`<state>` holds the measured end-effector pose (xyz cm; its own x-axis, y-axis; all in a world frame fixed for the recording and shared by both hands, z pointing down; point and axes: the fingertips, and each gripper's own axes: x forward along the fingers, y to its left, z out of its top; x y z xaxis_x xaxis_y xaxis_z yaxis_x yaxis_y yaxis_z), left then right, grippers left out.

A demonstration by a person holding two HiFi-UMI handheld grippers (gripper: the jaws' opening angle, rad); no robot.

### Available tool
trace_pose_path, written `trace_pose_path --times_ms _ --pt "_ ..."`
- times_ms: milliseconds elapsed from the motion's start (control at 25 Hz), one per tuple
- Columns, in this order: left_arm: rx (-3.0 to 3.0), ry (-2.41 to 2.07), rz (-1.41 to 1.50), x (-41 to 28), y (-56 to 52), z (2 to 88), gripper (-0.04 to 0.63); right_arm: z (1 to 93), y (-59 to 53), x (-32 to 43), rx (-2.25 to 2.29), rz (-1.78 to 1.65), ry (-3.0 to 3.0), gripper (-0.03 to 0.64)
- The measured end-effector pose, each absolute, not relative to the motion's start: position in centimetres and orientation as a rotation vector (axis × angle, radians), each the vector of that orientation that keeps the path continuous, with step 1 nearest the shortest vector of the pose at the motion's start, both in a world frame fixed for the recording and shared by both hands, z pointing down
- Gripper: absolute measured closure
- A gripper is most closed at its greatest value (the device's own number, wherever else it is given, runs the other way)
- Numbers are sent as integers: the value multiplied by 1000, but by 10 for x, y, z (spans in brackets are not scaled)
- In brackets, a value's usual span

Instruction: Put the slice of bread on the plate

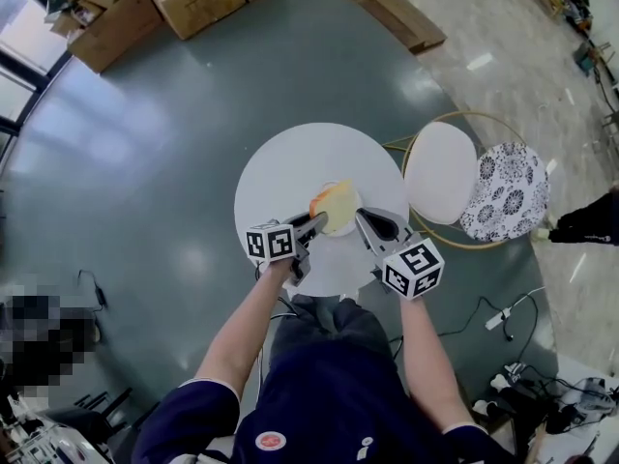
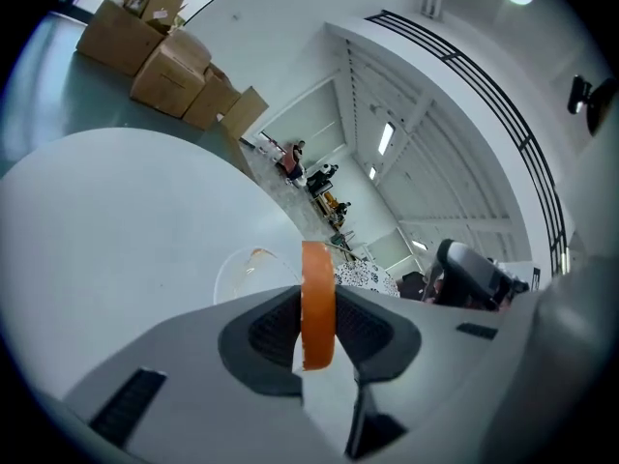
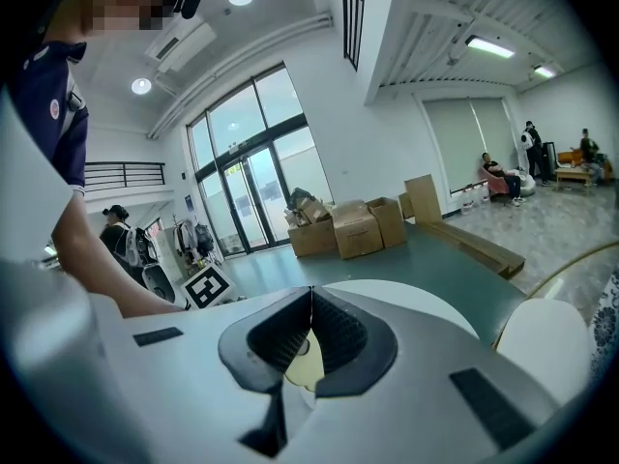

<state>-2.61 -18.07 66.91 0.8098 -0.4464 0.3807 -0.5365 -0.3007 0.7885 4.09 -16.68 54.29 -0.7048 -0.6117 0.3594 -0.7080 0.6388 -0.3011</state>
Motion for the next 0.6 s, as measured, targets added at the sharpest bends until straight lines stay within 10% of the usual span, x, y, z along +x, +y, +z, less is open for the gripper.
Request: trace_pose_path --times_ms 600 --pt "1785 -860 202 -45 -184 706 497 565 -178 24 1005 648 -2591 609"
